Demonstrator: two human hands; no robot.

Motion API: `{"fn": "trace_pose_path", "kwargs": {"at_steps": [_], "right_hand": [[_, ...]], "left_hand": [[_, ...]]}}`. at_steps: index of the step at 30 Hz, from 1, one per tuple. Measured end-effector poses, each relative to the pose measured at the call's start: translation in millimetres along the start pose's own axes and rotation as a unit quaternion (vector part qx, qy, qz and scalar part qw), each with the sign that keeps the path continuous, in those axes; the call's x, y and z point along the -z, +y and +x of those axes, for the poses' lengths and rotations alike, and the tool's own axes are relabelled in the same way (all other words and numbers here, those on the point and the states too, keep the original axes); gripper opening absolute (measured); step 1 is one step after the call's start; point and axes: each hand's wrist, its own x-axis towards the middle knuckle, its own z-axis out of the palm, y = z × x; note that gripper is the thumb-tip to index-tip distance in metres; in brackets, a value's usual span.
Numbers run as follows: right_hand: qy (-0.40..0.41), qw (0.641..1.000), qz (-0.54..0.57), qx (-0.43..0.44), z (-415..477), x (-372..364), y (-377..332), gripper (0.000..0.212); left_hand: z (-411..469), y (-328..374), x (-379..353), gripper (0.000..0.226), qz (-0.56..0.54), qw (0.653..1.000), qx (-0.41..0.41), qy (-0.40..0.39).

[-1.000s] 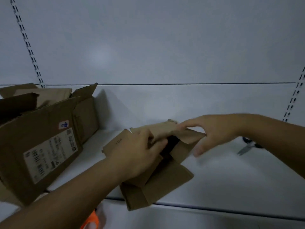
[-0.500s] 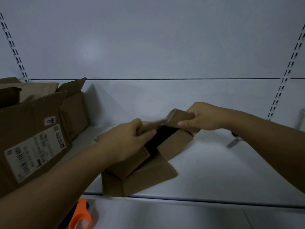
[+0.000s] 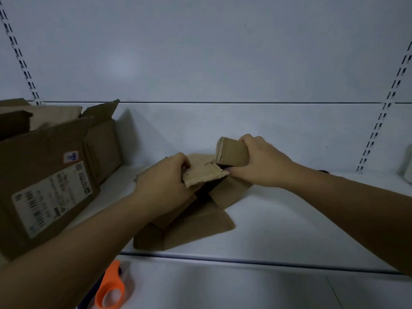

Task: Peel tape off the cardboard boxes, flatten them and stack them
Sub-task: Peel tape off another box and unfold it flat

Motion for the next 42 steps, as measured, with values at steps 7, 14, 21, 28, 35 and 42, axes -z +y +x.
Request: {"fn": "trace_pose_path", "kwargs": {"at_steps": [7, 14, 21, 28, 35, 42], "right_hand": [[-0.230, 0.959, 0.159, -0.051, 7.0, 9.0, -8.3, 0.056], [-0.358, 0.931, -0.043, 0.066, -15.5, 10.0, 7.2, 0.066], [-0.204, 0.978, -0.018, -0.043, -17.4, -18.1, 16.3, 0.033], [-0.160, 0.966, 0.053, -0.195, 2.8, -34.0, 12.2, 0.091], [-0.122, 0.948, 0.115, -0.272, 12.7, -36.2, -2.3, 0.060], [-0.046, 0.925, 0.255, -0.280, -16.7, -19.3, -0.3, 0.044]], "left_hand": [[15.1, -8.4, 27.6, 0.062, -0.084, 0.964, -0.007, -0.253], [-2.6, -45.1, 17.4, 0.094, 0.008, 0.881, -0.092, -0.464], [7.4, -84.3, -28.5, 0.074, 0.061, 0.988, 0.080, -0.120], [20.4, -97.7, -48.0, 0.079, 0.070, 0.988, 0.129, -0.058], [12.1, -90.2, -36.1, 0.059, -0.135, 0.987, 0.081, 0.037], [15.4, -81.4, -13.0, 0.075, -0.467, 0.853, 0.197, 0.121]]}}
